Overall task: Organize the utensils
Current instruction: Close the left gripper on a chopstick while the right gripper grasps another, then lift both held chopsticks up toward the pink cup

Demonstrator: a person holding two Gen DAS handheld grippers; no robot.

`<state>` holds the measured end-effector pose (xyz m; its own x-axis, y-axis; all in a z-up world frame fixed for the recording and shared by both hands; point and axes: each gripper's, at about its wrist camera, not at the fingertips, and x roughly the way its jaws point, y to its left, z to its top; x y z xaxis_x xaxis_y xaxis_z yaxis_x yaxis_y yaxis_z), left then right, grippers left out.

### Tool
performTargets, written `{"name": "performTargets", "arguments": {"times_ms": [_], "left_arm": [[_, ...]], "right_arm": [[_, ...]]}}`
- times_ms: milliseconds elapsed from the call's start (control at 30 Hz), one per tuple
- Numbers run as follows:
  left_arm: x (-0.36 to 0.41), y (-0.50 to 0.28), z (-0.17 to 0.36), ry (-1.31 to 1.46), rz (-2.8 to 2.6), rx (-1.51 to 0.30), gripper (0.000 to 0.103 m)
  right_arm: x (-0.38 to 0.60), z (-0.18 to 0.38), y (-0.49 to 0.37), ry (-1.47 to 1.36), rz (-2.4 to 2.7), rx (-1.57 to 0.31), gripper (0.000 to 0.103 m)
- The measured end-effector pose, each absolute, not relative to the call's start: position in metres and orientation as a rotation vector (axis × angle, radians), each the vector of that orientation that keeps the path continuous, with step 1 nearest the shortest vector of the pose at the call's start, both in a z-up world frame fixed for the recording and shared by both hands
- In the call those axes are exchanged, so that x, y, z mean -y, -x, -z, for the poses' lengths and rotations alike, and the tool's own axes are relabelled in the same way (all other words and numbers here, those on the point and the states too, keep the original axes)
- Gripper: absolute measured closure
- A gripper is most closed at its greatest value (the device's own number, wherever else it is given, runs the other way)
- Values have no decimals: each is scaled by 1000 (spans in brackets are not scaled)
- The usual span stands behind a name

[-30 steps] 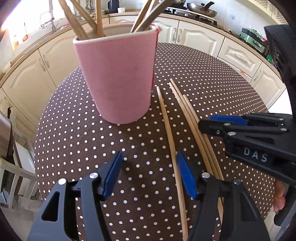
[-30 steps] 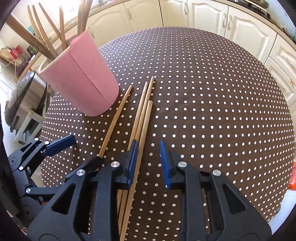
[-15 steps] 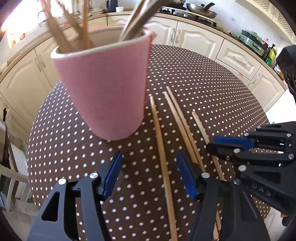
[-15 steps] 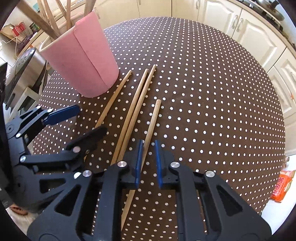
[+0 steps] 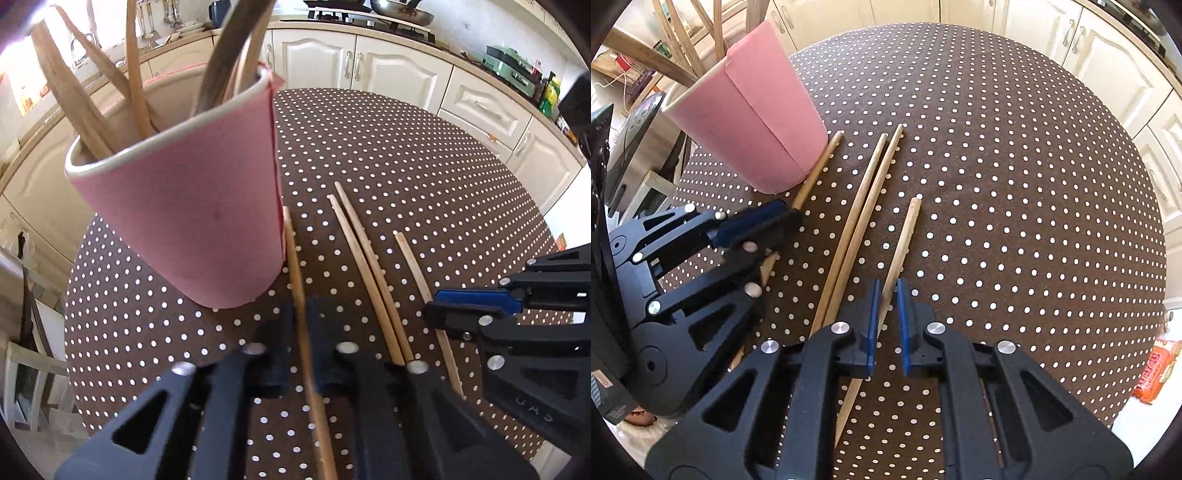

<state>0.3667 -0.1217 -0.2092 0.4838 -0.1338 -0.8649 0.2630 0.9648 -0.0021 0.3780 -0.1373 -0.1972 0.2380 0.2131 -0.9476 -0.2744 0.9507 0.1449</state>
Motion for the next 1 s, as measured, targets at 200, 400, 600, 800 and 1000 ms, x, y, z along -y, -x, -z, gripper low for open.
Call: {"name": "performTargets", "arguments": {"times_ms": [200,400,600,800,1000], "left_arm": [[100,-351,212,-64,271,-1025,97],[86,-326,201,-1,322,-945,97],[77,-296,175,48,386,-817,97],[59,-264,149,113,438,-672,97],[44,-238,131,159,462,-539,97]], "right_arm": [[141,199,-373,-9,-335,-1237,97],[159,183,-357,-80,-351,-1143,97],[179,154,-332,-145,-374,-1020,97],[203,118,-304,-198,-380,-873,97],[216,93,-280,-235,-394,-770,97]]}}
